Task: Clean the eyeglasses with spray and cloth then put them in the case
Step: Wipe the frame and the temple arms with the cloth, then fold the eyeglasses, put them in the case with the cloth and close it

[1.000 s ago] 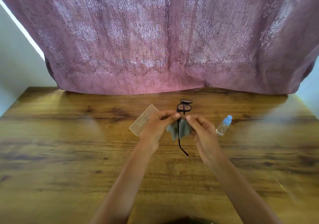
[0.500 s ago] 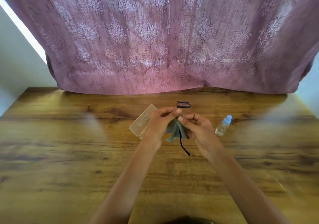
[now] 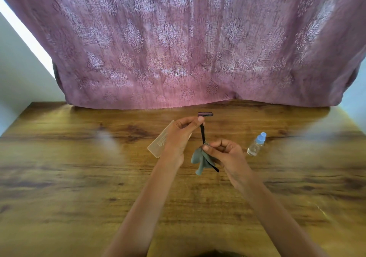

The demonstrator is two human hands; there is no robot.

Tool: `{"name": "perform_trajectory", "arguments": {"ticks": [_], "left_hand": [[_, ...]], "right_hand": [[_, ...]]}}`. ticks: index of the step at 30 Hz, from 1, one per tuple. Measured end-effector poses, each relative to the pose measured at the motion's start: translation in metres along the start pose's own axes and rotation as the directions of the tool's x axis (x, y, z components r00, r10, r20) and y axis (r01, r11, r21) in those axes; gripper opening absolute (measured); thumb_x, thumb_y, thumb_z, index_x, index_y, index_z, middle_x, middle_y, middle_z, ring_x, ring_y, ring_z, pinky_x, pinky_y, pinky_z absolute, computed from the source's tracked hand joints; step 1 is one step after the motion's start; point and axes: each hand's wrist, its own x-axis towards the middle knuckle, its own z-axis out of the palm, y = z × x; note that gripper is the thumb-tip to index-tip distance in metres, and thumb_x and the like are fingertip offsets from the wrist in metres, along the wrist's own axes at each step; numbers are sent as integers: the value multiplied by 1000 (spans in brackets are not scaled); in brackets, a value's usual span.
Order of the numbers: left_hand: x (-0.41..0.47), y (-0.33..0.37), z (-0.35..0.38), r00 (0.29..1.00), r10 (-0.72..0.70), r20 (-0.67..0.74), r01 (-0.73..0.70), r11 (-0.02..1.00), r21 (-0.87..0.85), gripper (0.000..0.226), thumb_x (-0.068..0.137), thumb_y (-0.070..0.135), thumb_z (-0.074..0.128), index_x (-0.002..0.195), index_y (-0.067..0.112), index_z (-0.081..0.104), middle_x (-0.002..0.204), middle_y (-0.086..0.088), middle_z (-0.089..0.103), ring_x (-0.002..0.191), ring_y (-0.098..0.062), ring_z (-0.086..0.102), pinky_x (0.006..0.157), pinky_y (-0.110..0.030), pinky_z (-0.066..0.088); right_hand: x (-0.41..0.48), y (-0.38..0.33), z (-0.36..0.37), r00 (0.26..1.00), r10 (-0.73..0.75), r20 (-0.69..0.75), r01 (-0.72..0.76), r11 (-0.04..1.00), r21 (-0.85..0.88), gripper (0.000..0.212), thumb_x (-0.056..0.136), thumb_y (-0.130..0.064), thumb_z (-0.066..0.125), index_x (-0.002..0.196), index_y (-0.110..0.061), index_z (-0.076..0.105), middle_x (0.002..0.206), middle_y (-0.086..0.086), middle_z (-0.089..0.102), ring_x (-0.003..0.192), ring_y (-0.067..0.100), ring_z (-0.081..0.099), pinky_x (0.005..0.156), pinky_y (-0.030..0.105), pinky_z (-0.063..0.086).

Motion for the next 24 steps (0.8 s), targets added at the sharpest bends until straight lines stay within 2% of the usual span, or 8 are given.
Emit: {"name": "perform_trajectory", "arguments": {"ticks": [4, 9, 11, 15, 17, 19, 21, 24], "left_hand": [[4, 6, -2, 1000, 20, -22, -20, 1000, -9, 31, 60, 45, 82, 80, 22, 78, 94, -4, 76, 106, -22, 65, 107, -48, 39], [5, 10, -4, 999, 33, -31, -32, 999, 35, 20, 67, 40, 81, 79, 24, 78, 93, -2, 76, 104, -22, 67, 106, -48, 41], [5, 12, -3, 999, 23, -47, -21, 999, 42, 12, 70, 37, 80, 77, 27, 78, 92, 0, 76, 103, -20, 67, 106, -45, 42], [4, 16, -6, 997, 22, -69, -19, 999, 43, 12, 72, 35, 79, 80, 26, 77, 91, 3, 76, 98, -8, 67, 100, -34, 44], [5, 18, -7, 995, 41, -89, -37, 998, 48, 14, 75, 29, 78, 86, 20, 77, 90, 2, 76, 97, -10, 68, 97, -32, 46], [7, 21, -10, 990, 59, -124, -55, 998, 40, 14, 78, 24, 77, 90, 18, 75, 88, 4, 75, 95, -8, 68, 90, -24, 49], [9, 23, -14, 987, 98, -123, -91, 994, 63, 14, 79, 21, 75, 93, 18, 74, 88, 5, 74, 91, -5, 67, 78, -14, 50], [7, 24, -19, 984, 160, -80, -149, 979, 137, 11, 81, 19, 74, 92, 18, 74, 87, 7, 74, 89, -4, 68, 73, -11, 48]], "right_hand": [[-2, 7, -3, 1000, -6, 9, 7, 999, -50, 16, 66, -21, 80, 76, -11, 72, 82, 6, 76, 74, 15, 71, 62, 23, 56], [-1, 16, -8, 1000, 4, 6, -3, 996, -90, 33, 66, -21, 80, 85, 3, 68, 83, 9, 76, 75, 18, 72, 63, 27, 56], [0, 19, -10, 1000, 4, 2, -4, 997, -82, 27, 66, -18, 81, 82, 0, 68, 81, 8, 76, 75, 17, 72, 63, 26, 56], [0, 24, -15, 1000, 5, -3, -5, 996, -92, 10, 67, -16, 81, 71, -14, 72, 77, 5, 76, 71, 14, 71, 59, 21, 54], [-1, 29, -21, 999, 33, -23, -35, 990, -134, 11, 70, -11, 81, 73, -11, 71, 76, 4, 75, 71, 13, 71, 59, 20, 53], [-1, 34, -28, 995, 62, -83, -78, 975, -208, 12, 74, -4, 80, 76, -8, 68, 75, 0, 76, 74, 13, 71, 62, 19, 53], [-1, 36, -35, 985, 61, -161, -106, 954, -282, 12, 77, -5, 79, 81, -8, 68, 80, 0, 76, 80, 14, 72, 70, 24, 55], [5, 31, -40, 961, -25, -274, -82, 926, -369, 12, 80, -11, 77, 86, -13, 67, 87, 2, 74, 84, 12, 69, 74, 27, 54]]}}
